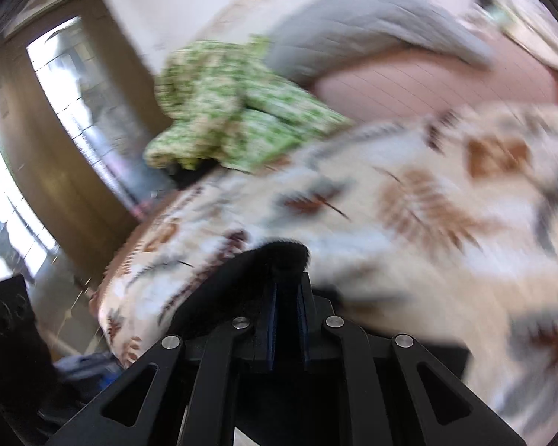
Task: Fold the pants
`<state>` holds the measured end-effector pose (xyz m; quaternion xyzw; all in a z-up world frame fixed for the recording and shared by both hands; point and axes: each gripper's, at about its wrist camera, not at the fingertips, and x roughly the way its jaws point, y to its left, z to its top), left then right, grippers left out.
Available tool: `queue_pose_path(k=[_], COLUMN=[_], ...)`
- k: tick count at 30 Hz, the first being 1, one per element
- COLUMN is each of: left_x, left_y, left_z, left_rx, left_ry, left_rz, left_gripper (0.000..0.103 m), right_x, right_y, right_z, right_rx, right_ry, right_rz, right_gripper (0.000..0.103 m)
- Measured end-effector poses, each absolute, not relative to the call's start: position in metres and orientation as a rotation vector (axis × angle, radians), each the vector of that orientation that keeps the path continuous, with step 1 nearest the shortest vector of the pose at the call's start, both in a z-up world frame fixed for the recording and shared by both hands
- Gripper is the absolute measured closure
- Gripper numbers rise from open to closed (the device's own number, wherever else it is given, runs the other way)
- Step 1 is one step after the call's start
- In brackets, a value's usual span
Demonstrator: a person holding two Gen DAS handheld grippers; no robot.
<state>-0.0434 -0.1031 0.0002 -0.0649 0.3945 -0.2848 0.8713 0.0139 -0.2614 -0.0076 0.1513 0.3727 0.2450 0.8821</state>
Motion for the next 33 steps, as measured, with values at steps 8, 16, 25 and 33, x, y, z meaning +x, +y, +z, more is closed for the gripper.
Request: queue_pose_path(k=[8,16,25,33], left_x=[-0.07,-0.054,-0.044,-0.019], left_y=[-0.08,-0.024,-0.025,-0.074], left_z=[0.02,0.022,0.032,-0.022], left_rx=[-0.108,-0.082,-0.124,-0.031], left_ry=[0.833,0.784,0.755,0.897], left_rz=[-0.63,-0.411,-0.385,-0.375], left_gripper=[0.031,0.03,0.027,0.027], right_x=[-0.02,-0.021,-0.034,-0.055], right_y=[-0.314,-0.285,-0.263,-0.307], right_z=[-0.023,-0.028,-0.017,-0.024], right_rx=[0.419,0.498,0.421,0.294], right_ry=[0.79,0.836,0.825,0.898], right_rz=[0.386,0.505,0.522,0.305], right_gripper=[0.051,0.016,0.09,0.09])
